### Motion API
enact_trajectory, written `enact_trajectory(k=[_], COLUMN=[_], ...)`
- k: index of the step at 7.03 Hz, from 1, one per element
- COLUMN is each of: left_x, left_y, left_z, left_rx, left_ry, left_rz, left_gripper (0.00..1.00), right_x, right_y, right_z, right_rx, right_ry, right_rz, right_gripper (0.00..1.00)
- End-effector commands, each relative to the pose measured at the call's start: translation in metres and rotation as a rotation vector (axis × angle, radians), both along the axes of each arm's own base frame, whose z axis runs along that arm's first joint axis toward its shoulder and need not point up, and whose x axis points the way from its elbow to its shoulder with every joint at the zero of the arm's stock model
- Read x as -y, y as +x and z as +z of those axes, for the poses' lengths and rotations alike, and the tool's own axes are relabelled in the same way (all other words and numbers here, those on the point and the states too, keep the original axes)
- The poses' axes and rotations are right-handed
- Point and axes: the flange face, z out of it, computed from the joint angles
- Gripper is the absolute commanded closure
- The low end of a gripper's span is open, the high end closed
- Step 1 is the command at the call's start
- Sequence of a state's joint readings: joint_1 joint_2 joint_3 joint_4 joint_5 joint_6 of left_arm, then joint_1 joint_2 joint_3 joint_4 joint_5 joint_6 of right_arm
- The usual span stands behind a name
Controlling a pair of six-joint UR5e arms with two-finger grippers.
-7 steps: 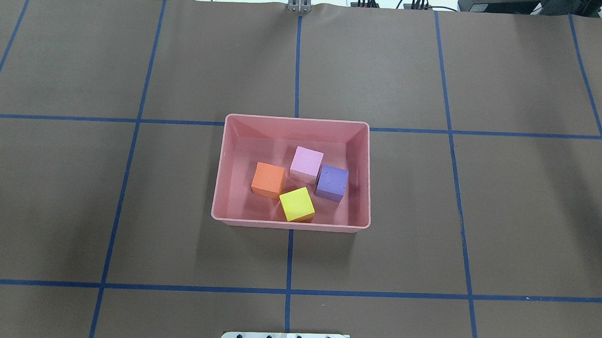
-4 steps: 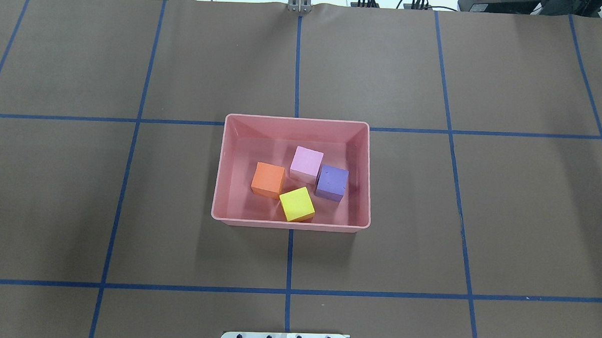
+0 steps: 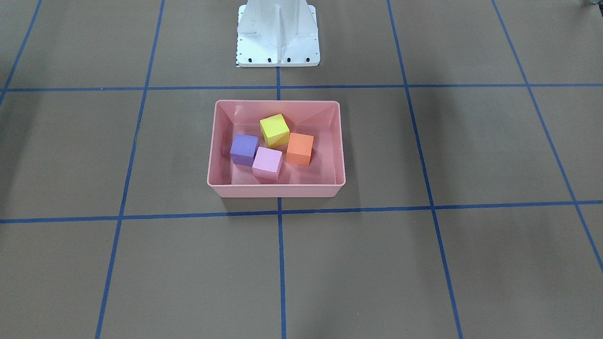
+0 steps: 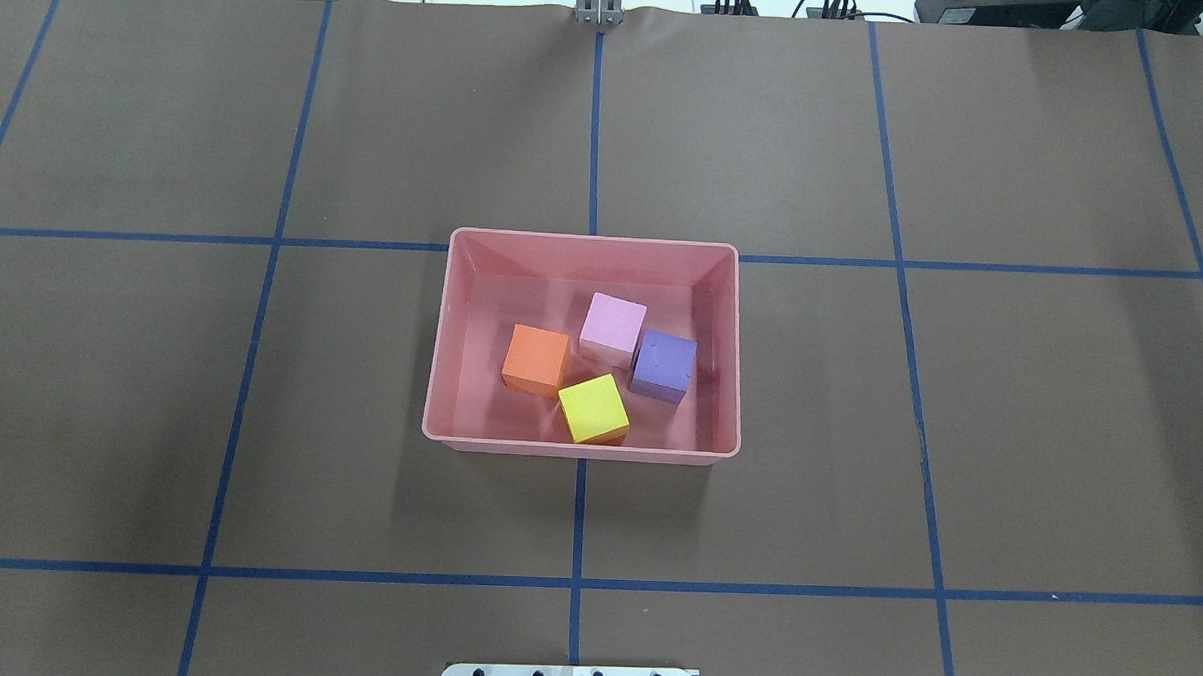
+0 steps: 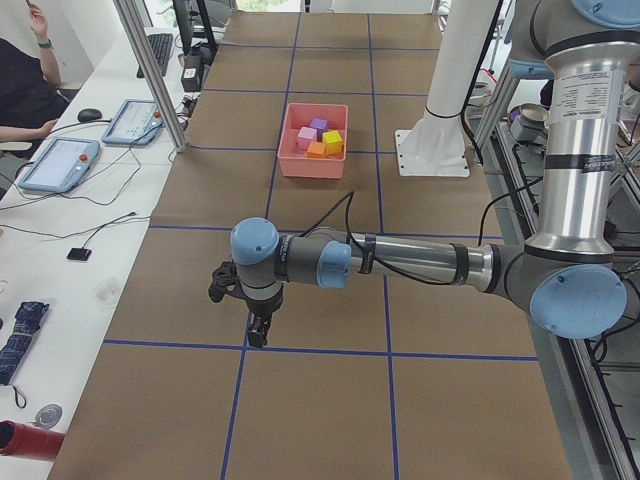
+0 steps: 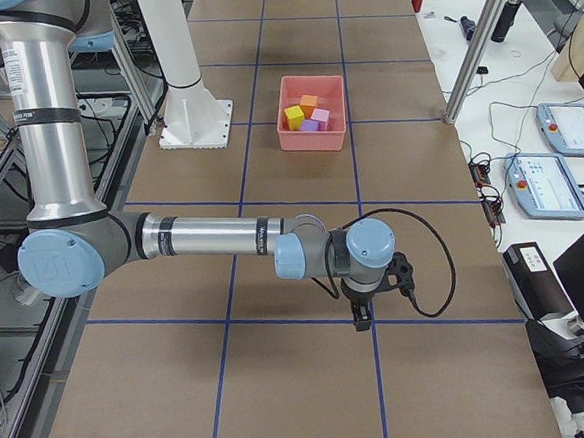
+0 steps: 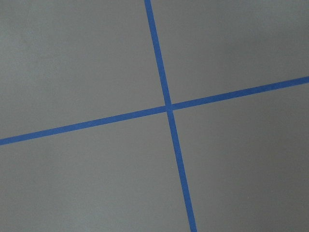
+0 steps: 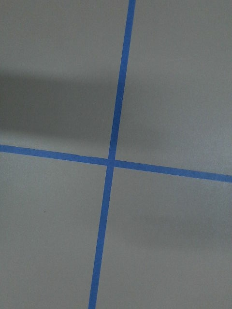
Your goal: Place blocks into pink bin with both arms
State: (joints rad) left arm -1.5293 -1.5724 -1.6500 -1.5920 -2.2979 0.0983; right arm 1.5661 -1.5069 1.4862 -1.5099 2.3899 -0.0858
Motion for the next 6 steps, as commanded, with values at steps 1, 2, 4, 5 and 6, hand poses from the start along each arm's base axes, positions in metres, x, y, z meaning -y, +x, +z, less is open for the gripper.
enact_trajectory(k=[1, 2, 4, 5, 6], left_x=[-0.011, -0.014, -0.014, -0.014, -0.015], left_y=[-0.004, -0.015, -0.022, -0.024, -0.026], left_z=[0.005, 0.004, 0.001, 0.001, 0.002], left_rx=[-0.003, -0.036, -0.046, -0.046, -0.046], left_ry=[-0.009, -0.013, -0.006, -0.005, -0.006], left_rz=[-0.007, -0.032, -0.046, -0.051, -0.054], left_gripper=[0.0, 0.0, 0.0, 0.0, 0.0], right_x=[0.002, 0.003, 0.004, 0.004, 0.003], right_y=[0.0, -0.001, -0.001, -0.001, -0.001], right_z=[-0.004, -0.005, -0.006, -0.007, -0.008], right_rx=[0.006, 0.015, 0.016, 0.016, 0.016], right_ry=[0.001, 0.002, 0.007, 0.01, 0.017], right_rz=[0.003, 0.002, 0.003, 0.002, 0.001], right_gripper=[0.0, 0.0, 0.0, 0.0, 0.0])
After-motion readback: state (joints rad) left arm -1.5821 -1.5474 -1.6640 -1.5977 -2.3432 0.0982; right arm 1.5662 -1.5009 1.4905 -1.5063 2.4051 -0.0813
